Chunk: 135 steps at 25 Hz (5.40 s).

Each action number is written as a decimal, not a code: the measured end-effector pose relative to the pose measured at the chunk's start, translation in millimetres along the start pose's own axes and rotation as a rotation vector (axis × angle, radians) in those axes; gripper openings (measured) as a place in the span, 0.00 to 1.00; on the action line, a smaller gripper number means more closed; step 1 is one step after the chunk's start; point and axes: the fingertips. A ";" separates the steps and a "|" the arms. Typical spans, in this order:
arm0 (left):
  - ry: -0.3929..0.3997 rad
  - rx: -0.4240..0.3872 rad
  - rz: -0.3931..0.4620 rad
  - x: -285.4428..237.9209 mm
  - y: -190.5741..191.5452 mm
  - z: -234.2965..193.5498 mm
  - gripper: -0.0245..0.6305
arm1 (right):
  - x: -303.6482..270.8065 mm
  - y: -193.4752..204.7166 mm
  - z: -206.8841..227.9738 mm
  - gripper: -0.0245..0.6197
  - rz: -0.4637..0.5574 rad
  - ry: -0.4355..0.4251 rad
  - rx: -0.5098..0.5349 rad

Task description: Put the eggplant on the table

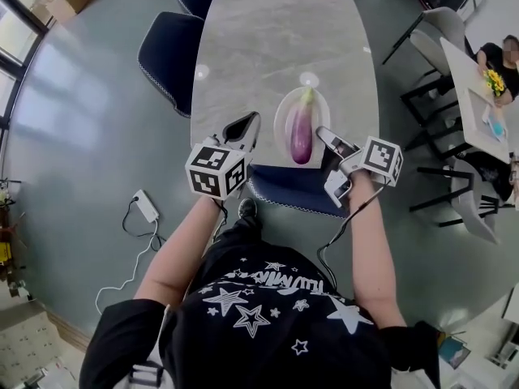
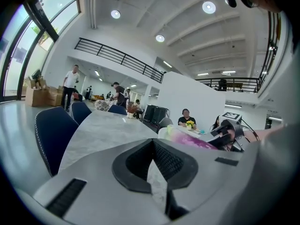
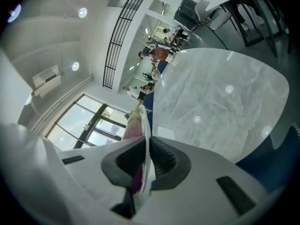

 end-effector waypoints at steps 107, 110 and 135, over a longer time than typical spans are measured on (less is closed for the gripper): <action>0.001 0.033 -0.206 -205.6 23.4 -136.3 0.05 | -177.7 -132.6 183.0 0.08 -0.106 0.474 0.032; 0.003 0.032 -0.207 -205.6 24.9 -135.3 0.05 | -175.0 -133.9 185.7 0.13 -0.096 0.507 0.072; -0.005 0.018 -0.156 -163.1 7.1 -123.0 0.05 | -151.9 -128.9 137.3 0.13 -0.016 0.411 0.165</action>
Point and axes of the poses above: the fingertips, and each gripper's own axes: x backward along the fingers, z to its right, y out of its underside, and after that the axes turned 1 degree about -z, right-handed
